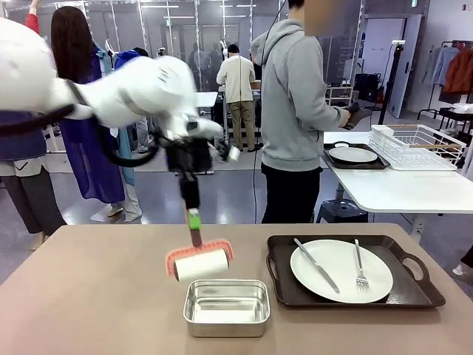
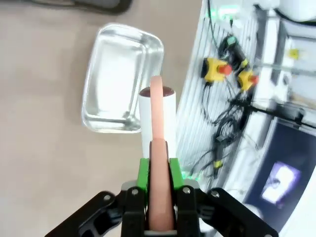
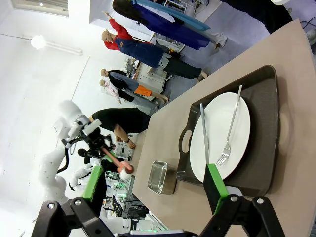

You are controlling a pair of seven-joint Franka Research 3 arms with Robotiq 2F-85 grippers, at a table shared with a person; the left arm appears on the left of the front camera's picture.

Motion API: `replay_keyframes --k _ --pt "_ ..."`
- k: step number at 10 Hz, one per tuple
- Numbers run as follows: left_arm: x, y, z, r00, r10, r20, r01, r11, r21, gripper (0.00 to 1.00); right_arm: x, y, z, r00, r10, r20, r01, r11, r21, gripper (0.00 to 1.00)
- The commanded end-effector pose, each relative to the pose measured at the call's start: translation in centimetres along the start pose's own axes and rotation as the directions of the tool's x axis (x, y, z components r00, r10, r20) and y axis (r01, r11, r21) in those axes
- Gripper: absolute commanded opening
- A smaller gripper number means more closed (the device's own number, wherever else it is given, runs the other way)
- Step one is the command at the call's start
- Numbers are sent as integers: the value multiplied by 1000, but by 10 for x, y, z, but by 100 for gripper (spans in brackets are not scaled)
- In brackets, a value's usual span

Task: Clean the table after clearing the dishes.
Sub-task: When the left (or right) Handle tray is removed, use the left hand (or right hand) to clean the left (or right) side of the table with the Lint Roller.

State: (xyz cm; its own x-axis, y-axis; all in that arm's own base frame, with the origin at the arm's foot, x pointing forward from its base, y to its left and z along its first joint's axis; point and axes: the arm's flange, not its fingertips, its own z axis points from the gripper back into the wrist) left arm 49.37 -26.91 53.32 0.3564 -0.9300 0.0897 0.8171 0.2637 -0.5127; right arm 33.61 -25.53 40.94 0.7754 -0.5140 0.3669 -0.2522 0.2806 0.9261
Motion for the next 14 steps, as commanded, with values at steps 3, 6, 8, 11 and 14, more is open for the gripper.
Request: replay_keyframes --k 3,6,8,11,14 --pt "-166 45 -24 770 438 464 -388 899 -204 13 1 4 -1 1000 -2 3 2 1000 2 100" --pt "-219 84 -77 559 555 617 -432 829 -354 13 1 4 -1 1000 -2 3 2 1000 2 100" --pt "-236 108 -101 424 622 659 -515 763 -390 13 1 4 -1 1000 -2 3 2 1000 2 100" --pt "-246 114 -105 443 645 622 -533 748 -396 13 1 4 -1 1000 -2 3 2 1000 2 100" --pt "-246 114 -105 443 645 622 -533 748 -396 13 1 4 -1 1000 -2 3 2 1000 2 100"
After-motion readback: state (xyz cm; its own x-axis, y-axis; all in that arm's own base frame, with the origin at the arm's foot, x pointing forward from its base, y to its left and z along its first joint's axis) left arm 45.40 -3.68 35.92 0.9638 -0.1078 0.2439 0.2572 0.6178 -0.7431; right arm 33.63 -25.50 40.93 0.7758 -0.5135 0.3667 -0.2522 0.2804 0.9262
